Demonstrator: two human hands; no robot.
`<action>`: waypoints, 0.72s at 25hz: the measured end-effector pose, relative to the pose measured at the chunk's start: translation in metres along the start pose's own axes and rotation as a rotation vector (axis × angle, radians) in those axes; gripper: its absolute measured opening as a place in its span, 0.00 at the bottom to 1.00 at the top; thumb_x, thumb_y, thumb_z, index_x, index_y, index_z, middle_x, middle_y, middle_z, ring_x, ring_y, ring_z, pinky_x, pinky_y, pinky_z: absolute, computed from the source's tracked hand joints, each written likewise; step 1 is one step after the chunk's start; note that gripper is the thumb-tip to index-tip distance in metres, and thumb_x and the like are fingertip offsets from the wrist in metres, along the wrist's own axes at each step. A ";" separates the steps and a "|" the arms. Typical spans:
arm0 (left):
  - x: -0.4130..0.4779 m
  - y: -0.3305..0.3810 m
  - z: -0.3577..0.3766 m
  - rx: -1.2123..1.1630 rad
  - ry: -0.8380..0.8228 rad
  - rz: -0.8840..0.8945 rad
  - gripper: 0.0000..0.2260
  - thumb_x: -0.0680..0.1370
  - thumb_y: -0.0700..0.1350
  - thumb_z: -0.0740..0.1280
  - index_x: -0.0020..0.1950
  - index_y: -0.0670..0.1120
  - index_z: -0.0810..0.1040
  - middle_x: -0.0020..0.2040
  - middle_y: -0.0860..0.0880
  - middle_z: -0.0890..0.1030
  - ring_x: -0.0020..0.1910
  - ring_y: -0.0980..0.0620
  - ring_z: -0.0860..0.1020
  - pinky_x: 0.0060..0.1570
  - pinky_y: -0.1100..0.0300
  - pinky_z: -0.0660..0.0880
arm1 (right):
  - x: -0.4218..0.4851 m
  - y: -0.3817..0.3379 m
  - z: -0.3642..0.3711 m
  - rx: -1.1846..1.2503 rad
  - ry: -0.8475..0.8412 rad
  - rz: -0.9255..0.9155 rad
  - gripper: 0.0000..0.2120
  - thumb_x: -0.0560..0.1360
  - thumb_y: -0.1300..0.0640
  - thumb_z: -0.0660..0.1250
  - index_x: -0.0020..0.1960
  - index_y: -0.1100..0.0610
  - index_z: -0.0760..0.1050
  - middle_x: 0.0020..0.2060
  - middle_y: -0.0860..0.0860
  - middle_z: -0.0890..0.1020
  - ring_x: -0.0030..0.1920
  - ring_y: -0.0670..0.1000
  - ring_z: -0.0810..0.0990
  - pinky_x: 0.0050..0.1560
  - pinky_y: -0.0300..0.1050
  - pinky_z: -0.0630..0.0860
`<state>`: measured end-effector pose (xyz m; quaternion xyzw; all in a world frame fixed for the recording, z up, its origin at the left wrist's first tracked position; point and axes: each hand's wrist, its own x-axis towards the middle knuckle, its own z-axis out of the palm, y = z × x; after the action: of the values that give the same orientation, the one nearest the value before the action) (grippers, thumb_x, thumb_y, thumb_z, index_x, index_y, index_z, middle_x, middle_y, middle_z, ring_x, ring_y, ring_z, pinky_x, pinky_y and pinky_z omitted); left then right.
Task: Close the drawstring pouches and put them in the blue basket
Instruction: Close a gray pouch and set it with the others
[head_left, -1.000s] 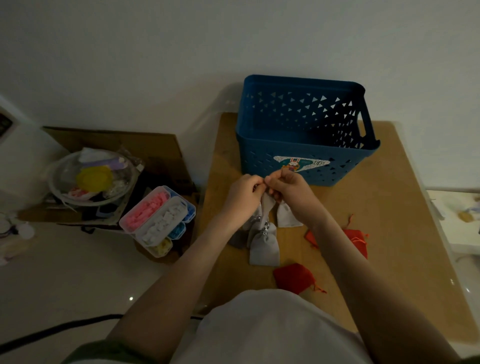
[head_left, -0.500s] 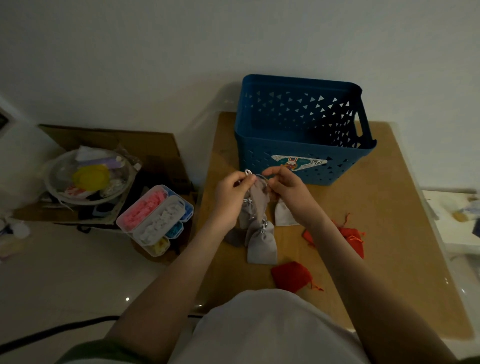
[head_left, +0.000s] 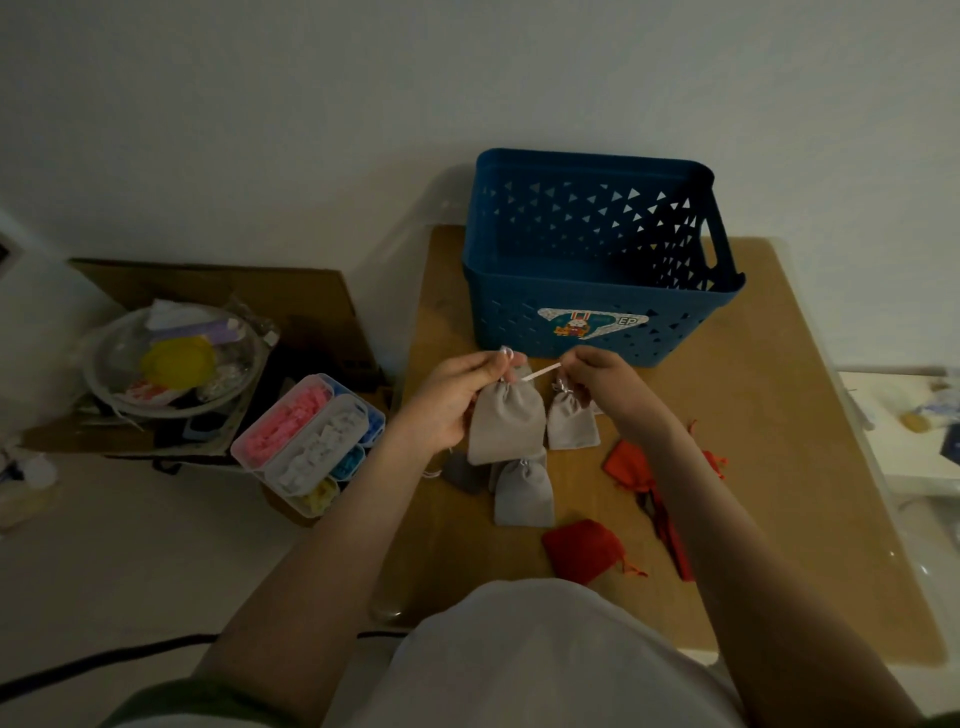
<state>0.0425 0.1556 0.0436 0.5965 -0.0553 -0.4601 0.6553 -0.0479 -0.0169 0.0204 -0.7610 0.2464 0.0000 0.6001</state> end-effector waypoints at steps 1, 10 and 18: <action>0.002 0.000 -0.001 0.059 -0.006 -0.021 0.09 0.79 0.46 0.63 0.51 0.42 0.79 0.36 0.54 0.81 0.42 0.55 0.79 0.44 0.60 0.76 | 0.000 0.000 -0.001 0.018 0.002 0.007 0.13 0.82 0.57 0.56 0.41 0.59 0.70 0.32 0.53 0.69 0.31 0.48 0.67 0.34 0.41 0.66; 0.010 -0.005 0.016 0.339 0.156 0.080 0.03 0.79 0.43 0.65 0.50 0.48 0.77 0.48 0.46 0.82 0.50 0.50 0.80 0.52 0.56 0.76 | -0.004 -0.016 0.018 0.247 -0.199 -0.188 0.09 0.80 0.64 0.58 0.47 0.56 0.75 0.37 0.49 0.78 0.38 0.46 0.74 0.41 0.39 0.70; 0.009 -0.005 0.016 0.130 0.219 0.107 0.04 0.80 0.43 0.63 0.51 0.47 0.78 0.45 0.47 0.81 0.44 0.53 0.79 0.42 0.62 0.76 | -0.006 -0.018 0.022 0.208 -0.241 -0.236 0.10 0.78 0.70 0.60 0.49 0.57 0.74 0.38 0.48 0.78 0.40 0.47 0.75 0.42 0.40 0.71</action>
<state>0.0350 0.1382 0.0400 0.6805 -0.0449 -0.3521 0.6410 -0.0399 0.0080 0.0322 -0.7131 0.0804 -0.0049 0.6964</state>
